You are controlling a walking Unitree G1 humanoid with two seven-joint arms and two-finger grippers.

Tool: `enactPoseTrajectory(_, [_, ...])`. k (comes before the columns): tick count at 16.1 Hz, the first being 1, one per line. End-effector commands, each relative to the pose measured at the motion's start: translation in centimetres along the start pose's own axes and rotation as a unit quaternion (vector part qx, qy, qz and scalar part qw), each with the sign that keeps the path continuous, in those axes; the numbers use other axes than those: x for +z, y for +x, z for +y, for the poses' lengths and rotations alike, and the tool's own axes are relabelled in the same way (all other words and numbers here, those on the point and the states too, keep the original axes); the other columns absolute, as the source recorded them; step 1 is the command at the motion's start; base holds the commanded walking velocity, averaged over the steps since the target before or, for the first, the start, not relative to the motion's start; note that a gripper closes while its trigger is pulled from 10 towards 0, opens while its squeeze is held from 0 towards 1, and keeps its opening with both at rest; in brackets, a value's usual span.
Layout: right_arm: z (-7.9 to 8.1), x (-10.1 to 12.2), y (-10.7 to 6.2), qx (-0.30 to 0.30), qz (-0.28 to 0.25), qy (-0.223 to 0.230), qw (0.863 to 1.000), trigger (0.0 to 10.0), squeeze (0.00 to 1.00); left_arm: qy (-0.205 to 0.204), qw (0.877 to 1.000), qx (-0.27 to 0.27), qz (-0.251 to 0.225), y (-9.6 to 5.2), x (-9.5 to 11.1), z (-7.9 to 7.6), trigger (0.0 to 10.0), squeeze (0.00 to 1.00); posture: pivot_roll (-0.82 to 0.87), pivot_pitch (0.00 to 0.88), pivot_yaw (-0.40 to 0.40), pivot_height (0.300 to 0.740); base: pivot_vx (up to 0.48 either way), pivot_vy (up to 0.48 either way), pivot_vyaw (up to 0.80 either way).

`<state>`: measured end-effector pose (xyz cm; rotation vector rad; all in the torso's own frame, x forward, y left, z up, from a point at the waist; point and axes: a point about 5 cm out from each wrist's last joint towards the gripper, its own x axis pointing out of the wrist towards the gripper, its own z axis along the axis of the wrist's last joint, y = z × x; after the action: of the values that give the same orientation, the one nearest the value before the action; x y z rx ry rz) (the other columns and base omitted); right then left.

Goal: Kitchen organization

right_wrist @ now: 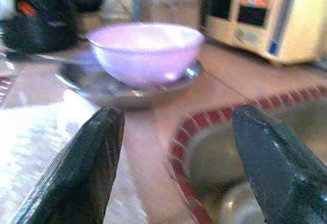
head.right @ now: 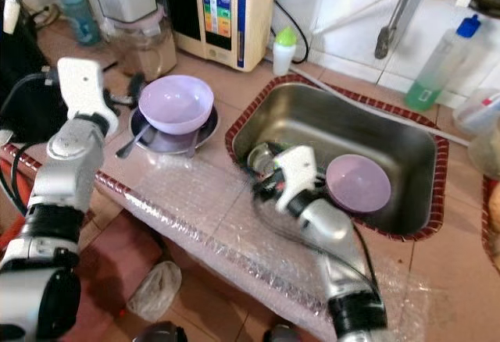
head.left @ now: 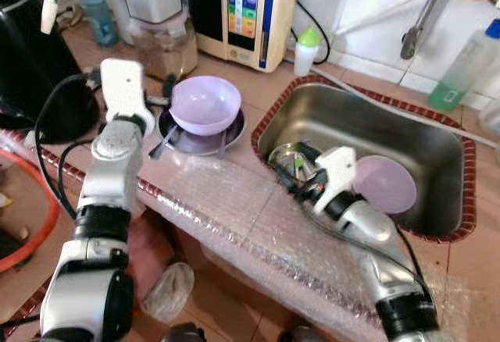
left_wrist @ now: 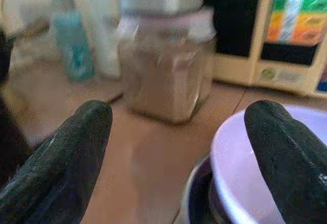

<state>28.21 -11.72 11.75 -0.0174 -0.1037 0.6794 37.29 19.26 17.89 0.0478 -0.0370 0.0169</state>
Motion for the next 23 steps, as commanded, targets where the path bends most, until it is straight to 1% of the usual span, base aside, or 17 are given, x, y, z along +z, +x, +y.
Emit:
enactPoseTrajectory(1, [0.7,0.7,-0.2,0.023,-0.003,-0.006,1.000,10.0,0.00,-0.021,0.999,0.009,0.027,0.7,0.2,0.3,10.0,0.00,0.00,0.053,0.022,0.740,0.000,0.000,0.00])
enactPoseTrajectory(2, [0.9,0.7,-0.3,0.027,-0.001,-0.005,1.000,10.0,0.00,-0.030,0.999,0.004,0.038,0.8,0.0,0.1,10.0,0.00,-0.01,0.056,0.023,0.740,0.000,0.000,0.00])
enactPoseTrajectory(3, [1.1,0.7,-0.4,0.030,0.000,-0.004,1.000,10.0,0.00,-0.040,0.998,0.002,0.038,1.0,0.1,0.0,10.0,0.00,-0.01,0.060,0.027,0.740,0.000,0.000,0.00])
enactPoseTrajectory(4, [1.4,0.8,-0.6,0.035,0.005,-0.003,0.999,10.0,0.00,-0.058,0.997,-0.005,0.045,1.3,0.2,-0.2,10.0,0.00,-0.02,0.061,0.029,0.740,0.000,0.000,0.00])
enactPoseTrajectory(5, [1.5,0.8,-0.7,0.036,0.007,-0.002,0.999,10.0,0.00,-0.064,0.997,-0.007,0.049,1.5,0.2,-0.3,10.0,0.00,-0.02,0.061,0.029,0.740,0.000,0.000,0.00])
enactPoseTrajectory(6, [2.0,0.9,-0.8,0.042,0.012,0.000,0.999,10.0,0.00,-0.077,0.995,-0.018,0.061,1.7,0.1,-0.6,10.0,0.00,-0.02,0.061,0.033,0.740,0.000,0.000,0.00])
enactPoseTrajectory(8, [2.4,1.0,-0.8,0.051,0.015,-0.001,0.999,10.0,0.00,-0.089,0.993,-0.039,0.073,2.0,0.0,-1.2,10.0,0.00,-0.02,0.061,0.034,0.740,0.000,0.000,0.00])
enactPoseTrajectory(9, [2.6,1.1,-0.8,0.058,0.015,0.001,0.998,10.0,0.00,-0.094,0.991,-0.049,0.081,2.0,-0.1,-1.6,8.2,0.00,-0.02,0.061,0.036,0.740,0.000,0.000,0.00])
enactPoseTrajectory(10, [2.9,1.1,-0.7,0.068,0.016,0.003,0.998,10.0,0.00,-0.106,0.989,-0.057,0.092,2.0,-0.4,-1.9,4.3,0.00,-0.02,0.059,0.038,0.740,0.000,0.000,0.00])
enactPoseTrajectory(11, [3.2,1.2,-0.8,0.083,0.018,0.001,0.996,10.0,0.00,-0.116,0.985,-0.069,0.107,1.9,-0.8,-2.3,2.0,0.00,-0.02,0.059,0.038,0.740,0.000,0.000,0.00])
enactPoseTrajectory(12, [3.4,1.2,-0.8,0.094,0.022,-0.002,0.995,10.0,0.00,-0.123,0.981,-0.083,0.121,1.8,-1.2,-2.7,0.0,0.00,-0.02,0.059,0.038,0.740,0.000,0.000,0.00])
enactPoseTrajectory(14, [3.6,1.2,-0.9,0.109,0.030,-0.009,0.994,10.0,0.00,-0.127,0.976,-0.104,0.142,1.6,-1.8,-3.2,0.0,0.00,-0.02,0.057,0.038,0.740,0.000,0.000,0.00])
enactPoseTrajectory(18, [3.8,1.0,-0.7,0.122,0.035,-0.013,0.992,10.0,0.00,-0.146,0.966,-0.136,0.165,1.4,-2.1,-3.6,0.0,0.00,-0.01,0.044,0.042,0.740,0.000,0.000,0.00])
enactPoseTrajectory(20, [3.7,1.0,-0.6,0.124,0.034,-0.015,0.992,10.0,0.00,-0.139,0.964,-0.149,0.169,1.3,-2.1,-3.6,0.0,0.00,-0.01,0.037,0.046,0.740,0.000,0.000,0.00])
enactPoseTrajectory(23, [2.7,1.8,-0.2,0.090,0.008,-0.022,0.996,10.0,0.00,-0.138,0.965,-0.145,0.170,1.2,-2.3,-3.4,0.0,0.00,-0.01,0.031,0.048,0.740,0.000,0.000,0.00])
